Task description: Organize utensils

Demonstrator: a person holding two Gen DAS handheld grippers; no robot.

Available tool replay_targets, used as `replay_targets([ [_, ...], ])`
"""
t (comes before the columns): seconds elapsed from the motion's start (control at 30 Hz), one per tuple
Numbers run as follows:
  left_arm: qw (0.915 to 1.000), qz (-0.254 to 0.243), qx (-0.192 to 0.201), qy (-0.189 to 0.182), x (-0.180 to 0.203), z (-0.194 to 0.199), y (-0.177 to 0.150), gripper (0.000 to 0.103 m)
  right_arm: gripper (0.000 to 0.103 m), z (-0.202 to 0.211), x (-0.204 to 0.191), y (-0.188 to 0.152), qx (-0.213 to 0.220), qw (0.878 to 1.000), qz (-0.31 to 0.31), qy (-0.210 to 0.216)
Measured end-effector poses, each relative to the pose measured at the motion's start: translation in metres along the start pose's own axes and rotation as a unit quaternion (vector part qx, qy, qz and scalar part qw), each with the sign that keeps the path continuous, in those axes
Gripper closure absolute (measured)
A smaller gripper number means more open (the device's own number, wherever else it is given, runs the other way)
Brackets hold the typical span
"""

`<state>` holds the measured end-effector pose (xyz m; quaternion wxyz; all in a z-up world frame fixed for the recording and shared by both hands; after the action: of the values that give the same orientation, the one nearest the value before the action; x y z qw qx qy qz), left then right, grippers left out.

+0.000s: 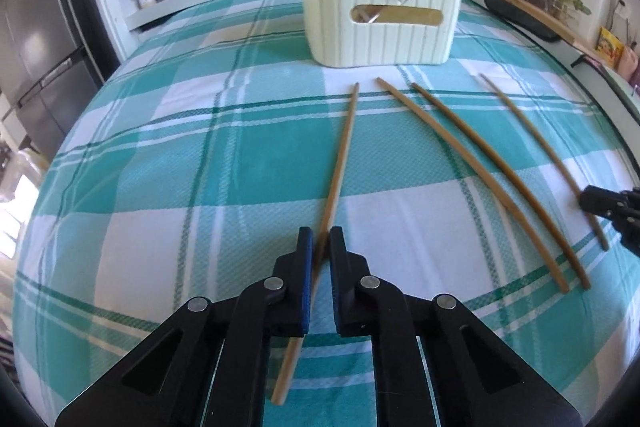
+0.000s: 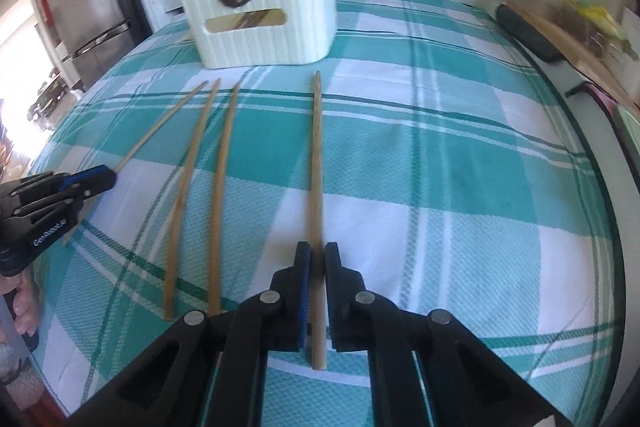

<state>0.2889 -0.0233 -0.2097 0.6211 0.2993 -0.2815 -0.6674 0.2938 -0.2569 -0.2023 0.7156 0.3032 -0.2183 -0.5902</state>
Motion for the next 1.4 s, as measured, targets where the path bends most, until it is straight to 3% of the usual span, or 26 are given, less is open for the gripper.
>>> replay_targets([
  [0.2,0.9980,0.054,-0.007,0.030,-0.054,0.010,-0.009,0.095,0.096,0.028,0.033,-0.024,0.013,0.996,-0.038,-0.074],
  [0.27,0.9971,0.072,-0.006,0.022,-0.063,0.009,-0.010,0.088,0.095,0.035,0.039,-0.029,0.018,0.995,-0.041,-0.084],
  [0.33,0.9968,0.079,-0.010,0.012,-0.065,0.004,-0.009,0.042,0.089,0.038,0.044,-0.030,0.029,0.995,-0.046,-0.086],
  [0.37,0.9969,0.078,-0.007,0.012,-0.066,0.002,-0.008,0.033,0.072,0.038,0.047,-0.029,0.032,0.995,-0.050,-0.082],
  [0.4,0.9971,0.075,-0.002,0.012,-0.065,0.001,-0.007,0.027,0.063,0.036,0.049,-0.027,0.030,0.995,-0.051,-0.079],
  [0.43,0.9977,0.067,-0.001,0.010,-0.063,-0.002,-0.006,0.027,0.054,0.034,0.050,-0.025,0.032,0.995,-0.050,-0.077],
  [0.57,0.9992,0.035,-0.010,0.016,-0.058,-0.013,-0.001,0.021,0.054,0.016,0.047,-0.015,0.020,0.997,-0.018,-0.079],
  [0.83,0.9990,0.040,-0.017,0.012,-0.067,-0.021,-0.003,0.002,0.045,0.006,0.052,-0.010,0.038,0.996,-0.023,-0.078],
  [1.4,0.9990,0.039,-0.016,0.016,-0.066,-0.021,-0.004,0.001,0.043,0.004,0.051,-0.010,0.039,0.996,-0.020,-0.084],
])
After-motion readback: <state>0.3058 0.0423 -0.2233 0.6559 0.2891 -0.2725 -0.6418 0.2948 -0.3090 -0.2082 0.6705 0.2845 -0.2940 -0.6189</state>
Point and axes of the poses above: each gripper's, at about its wrist camera, not at the fingertips, and z roughly against the way its jaws point, x to its right, y to its top, the point moved 1 cm from there along -z, roughly the way its jaws point, and after that the axes turned 11 degrees about x, right-handed, at the moved point
